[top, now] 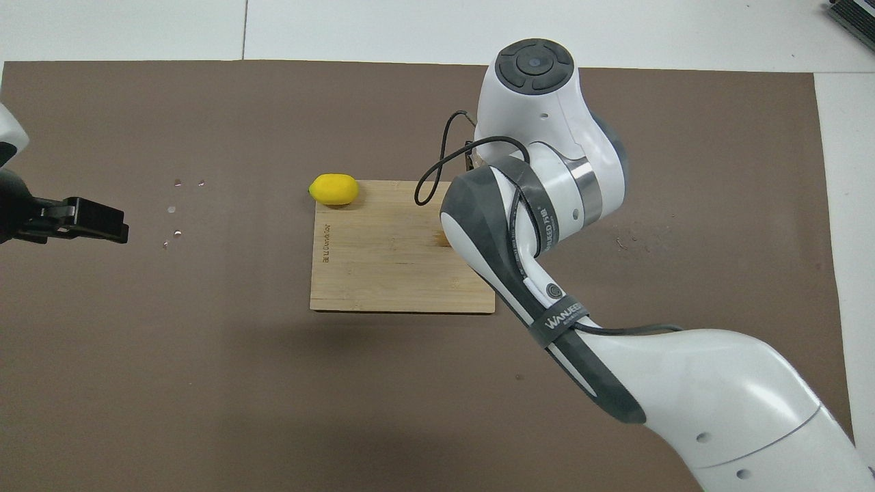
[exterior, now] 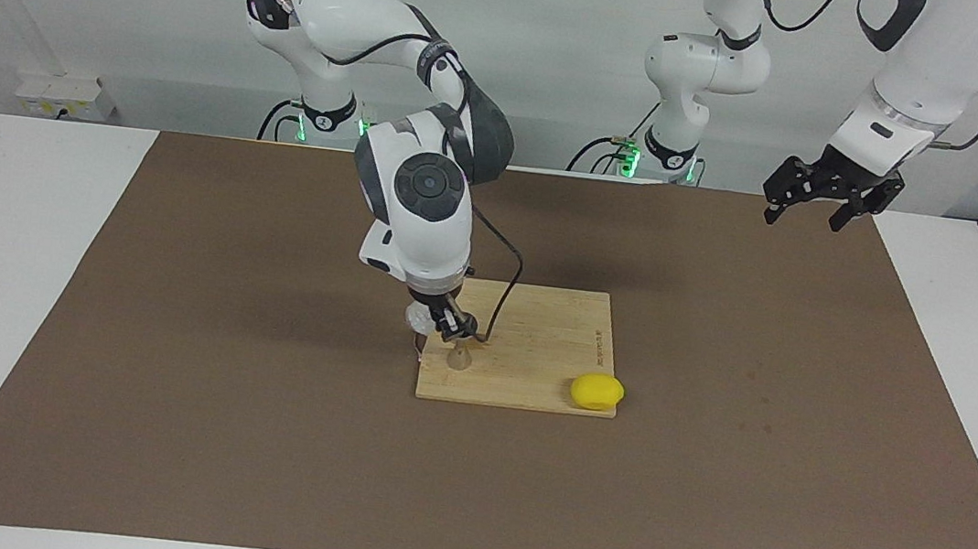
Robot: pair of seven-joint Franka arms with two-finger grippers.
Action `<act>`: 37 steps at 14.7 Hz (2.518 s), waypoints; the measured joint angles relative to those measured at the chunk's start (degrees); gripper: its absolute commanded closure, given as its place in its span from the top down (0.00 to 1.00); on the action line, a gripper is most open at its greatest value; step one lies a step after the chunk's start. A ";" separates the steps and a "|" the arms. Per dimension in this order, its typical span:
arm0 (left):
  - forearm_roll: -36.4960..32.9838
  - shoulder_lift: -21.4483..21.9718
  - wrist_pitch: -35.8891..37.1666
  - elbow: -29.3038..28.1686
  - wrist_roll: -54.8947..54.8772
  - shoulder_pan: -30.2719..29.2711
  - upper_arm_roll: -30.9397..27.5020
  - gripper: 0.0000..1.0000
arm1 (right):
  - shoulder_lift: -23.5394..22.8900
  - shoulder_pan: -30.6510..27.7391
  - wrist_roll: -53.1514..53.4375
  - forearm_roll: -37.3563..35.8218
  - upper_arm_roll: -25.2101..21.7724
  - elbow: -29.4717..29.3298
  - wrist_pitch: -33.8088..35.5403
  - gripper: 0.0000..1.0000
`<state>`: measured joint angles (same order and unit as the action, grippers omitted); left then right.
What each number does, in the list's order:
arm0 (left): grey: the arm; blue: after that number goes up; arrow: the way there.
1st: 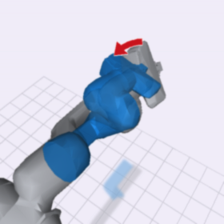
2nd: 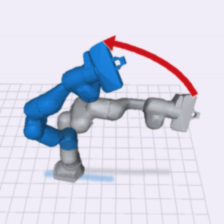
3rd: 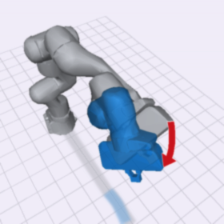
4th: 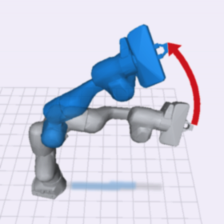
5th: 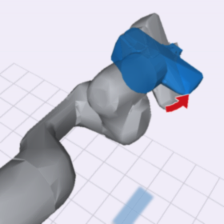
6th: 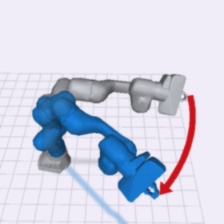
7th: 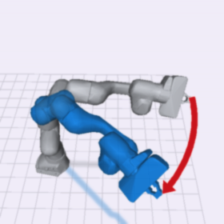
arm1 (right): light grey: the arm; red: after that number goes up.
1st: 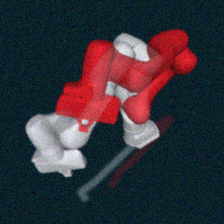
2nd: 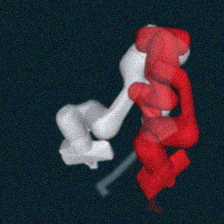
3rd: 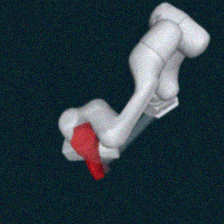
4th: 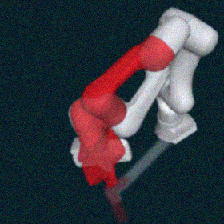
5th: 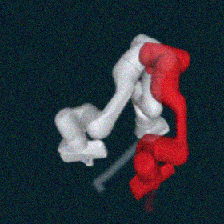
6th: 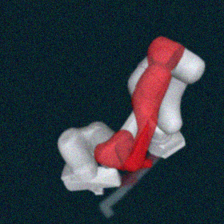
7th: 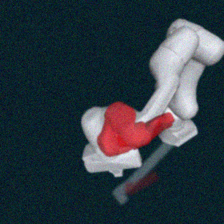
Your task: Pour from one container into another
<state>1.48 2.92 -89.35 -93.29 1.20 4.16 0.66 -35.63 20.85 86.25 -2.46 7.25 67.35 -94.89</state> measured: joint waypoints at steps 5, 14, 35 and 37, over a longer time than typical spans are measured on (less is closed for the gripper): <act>0.00 0.00 0.00 0.00 0.00 0.00 0.00 1.00 | -0.02 1.14 -0.20 -2.85 0.04 -0.21 0.19 0.00; 0.00 0.00 0.00 0.00 0.00 0.00 0.00 1.00 | -0.08 2.14 -0.21 -5.75 0.14 -0.37 0.19 0.00; 0.00 0.00 0.00 0.00 0.00 0.00 0.00 1.00 | -0.08 2.59 -0.23 -5.61 0.15 -1.18 0.19 0.00; 0.00 0.00 0.00 0.00 0.00 0.00 0.00 1.00 | -0.07 1.96 -0.23 -2.99 0.12 -1.53 0.12 0.00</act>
<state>1.48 2.92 -89.35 -93.29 1.20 4.16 0.66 -35.70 22.81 86.02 -5.45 7.37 65.81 -94.77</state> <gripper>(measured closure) 0.000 0.515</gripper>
